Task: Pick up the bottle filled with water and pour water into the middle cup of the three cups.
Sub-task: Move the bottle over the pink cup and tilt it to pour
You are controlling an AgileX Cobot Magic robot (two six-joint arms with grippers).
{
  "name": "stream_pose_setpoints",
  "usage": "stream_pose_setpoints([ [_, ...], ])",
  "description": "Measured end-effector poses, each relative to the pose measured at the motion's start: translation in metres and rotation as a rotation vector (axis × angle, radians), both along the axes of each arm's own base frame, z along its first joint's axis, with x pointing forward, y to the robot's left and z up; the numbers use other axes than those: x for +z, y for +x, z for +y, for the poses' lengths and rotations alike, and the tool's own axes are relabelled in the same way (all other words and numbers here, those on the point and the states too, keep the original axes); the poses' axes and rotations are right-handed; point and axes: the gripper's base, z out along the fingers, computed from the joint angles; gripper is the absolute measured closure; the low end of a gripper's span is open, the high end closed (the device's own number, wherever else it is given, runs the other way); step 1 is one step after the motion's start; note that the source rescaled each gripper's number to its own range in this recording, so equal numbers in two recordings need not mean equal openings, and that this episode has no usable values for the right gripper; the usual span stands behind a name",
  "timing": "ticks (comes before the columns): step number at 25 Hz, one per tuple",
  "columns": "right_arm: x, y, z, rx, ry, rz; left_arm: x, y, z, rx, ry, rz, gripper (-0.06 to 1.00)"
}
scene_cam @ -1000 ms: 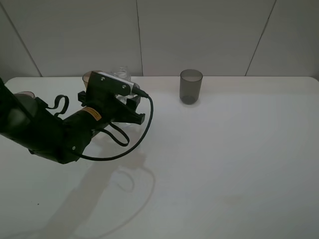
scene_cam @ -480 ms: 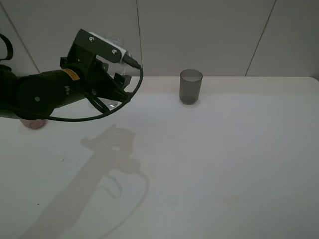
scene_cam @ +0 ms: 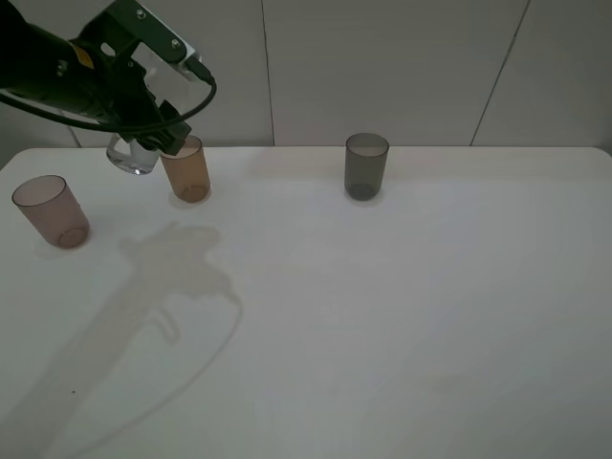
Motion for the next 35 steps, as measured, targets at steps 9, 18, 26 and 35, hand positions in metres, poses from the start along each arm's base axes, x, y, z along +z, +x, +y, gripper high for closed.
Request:
stream_pose_setpoints([
  [9, 0.0, 0.0, 0.0, 0.0, 0.0, 0.0, 0.022, 0.018, 0.031, 0.005, 0.202, -0.046, 0.93],
  [18, 0.0, 0.0, 0.0, 0.0, 0.0, 0.0, 0.006, 0.031, 0.067, 0.048, 0.306, -0.027, 0.93],
  [26, 0.0, 0.0, 0.0, 0.0, 0.0, 0.0, -0.01, 0.04, 0.08, 0.038, 0.354, -0.015, 0.93],
  [35, 0.0, 0.0, 0.0, 0.0, 0.0, 0.0, -0.018, 0.043, 0.08, -0.034, 0.431, -0.018, 0.93],
])
